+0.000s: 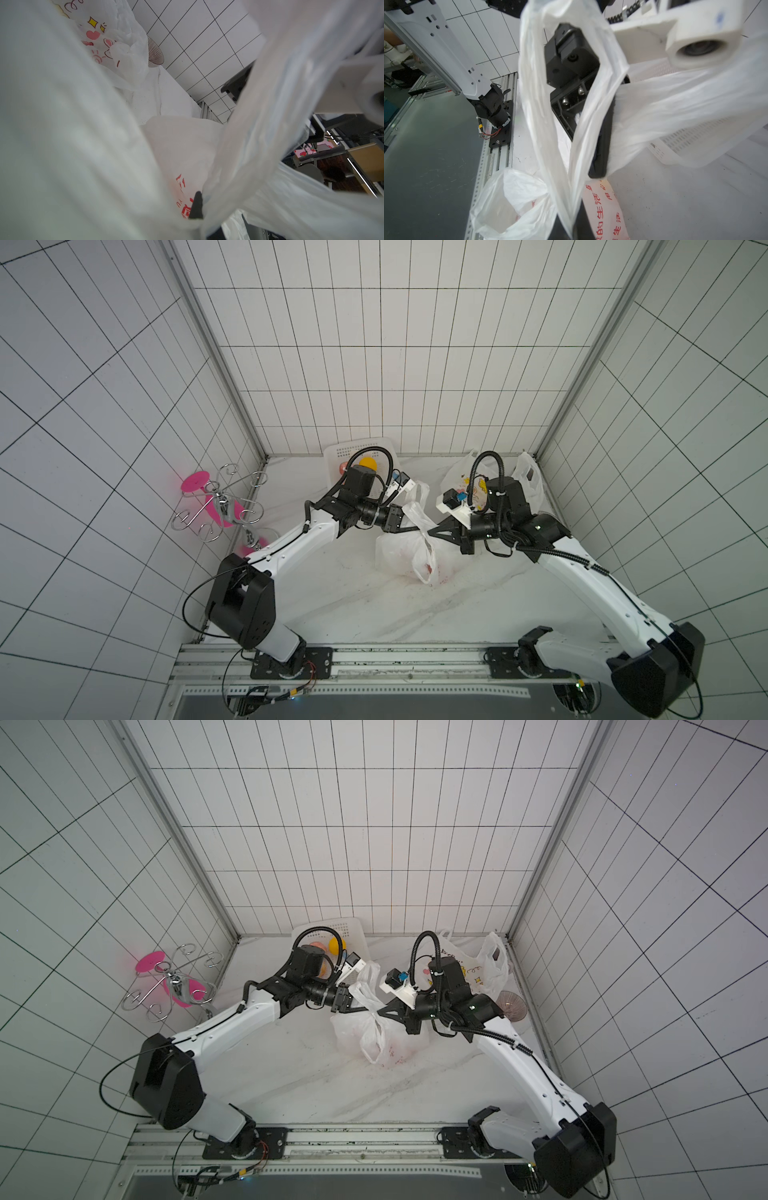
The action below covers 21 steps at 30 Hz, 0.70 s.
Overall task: Place the peach into a plastic bag & tie a knot
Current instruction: Cross the plastic bag at the center of the board.
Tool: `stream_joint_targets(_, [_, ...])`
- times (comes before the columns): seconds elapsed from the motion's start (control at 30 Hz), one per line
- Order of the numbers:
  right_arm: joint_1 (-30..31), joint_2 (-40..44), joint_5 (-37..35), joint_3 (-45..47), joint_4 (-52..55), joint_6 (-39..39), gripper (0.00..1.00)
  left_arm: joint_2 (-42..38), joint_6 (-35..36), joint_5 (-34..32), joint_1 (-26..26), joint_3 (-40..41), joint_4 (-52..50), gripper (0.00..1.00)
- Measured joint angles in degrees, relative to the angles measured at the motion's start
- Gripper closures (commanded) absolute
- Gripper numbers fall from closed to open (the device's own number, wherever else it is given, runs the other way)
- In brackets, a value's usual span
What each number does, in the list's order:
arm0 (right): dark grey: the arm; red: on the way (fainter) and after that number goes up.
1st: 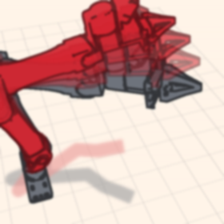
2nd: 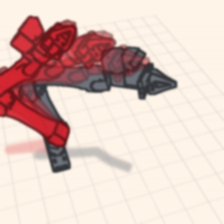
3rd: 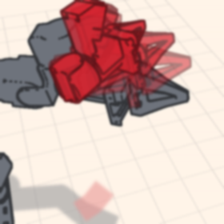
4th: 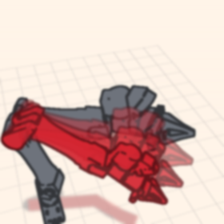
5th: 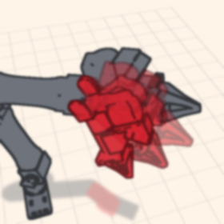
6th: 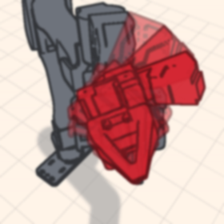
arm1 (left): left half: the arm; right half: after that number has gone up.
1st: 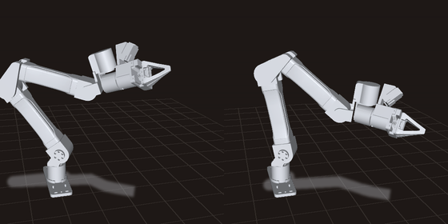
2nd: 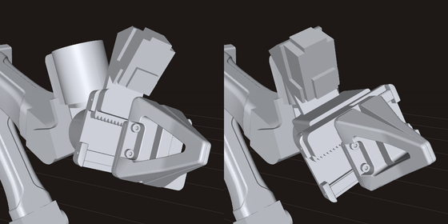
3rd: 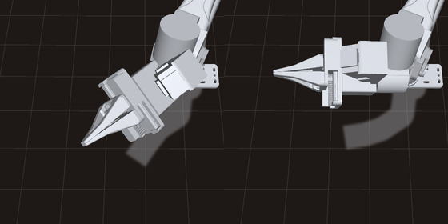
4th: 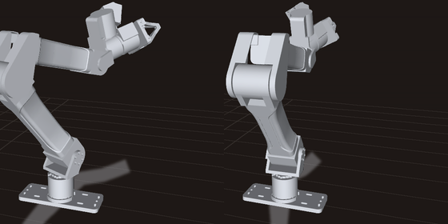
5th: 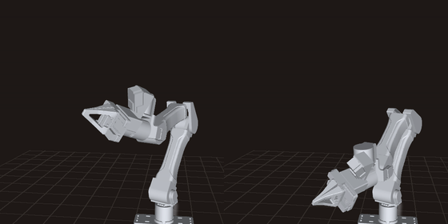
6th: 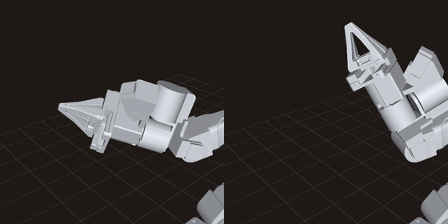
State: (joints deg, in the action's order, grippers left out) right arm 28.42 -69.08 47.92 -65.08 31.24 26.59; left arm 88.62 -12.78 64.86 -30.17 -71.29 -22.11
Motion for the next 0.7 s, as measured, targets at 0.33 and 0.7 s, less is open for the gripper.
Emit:
stream_joint_targets(0.33, [1.2,-4.2,-2.3,-6.1,11.0,7.2,1.00,3.0,14.4,0.1,-0.9,-2.5,-10.7,0.77])
stream_joint_targets(0.7, [1.2,-8.6,-2.6,-8.6,12.1,6.8,1.00,3.2,19.4,-1.5,-0.3,-0.6,-12.5,0.41])
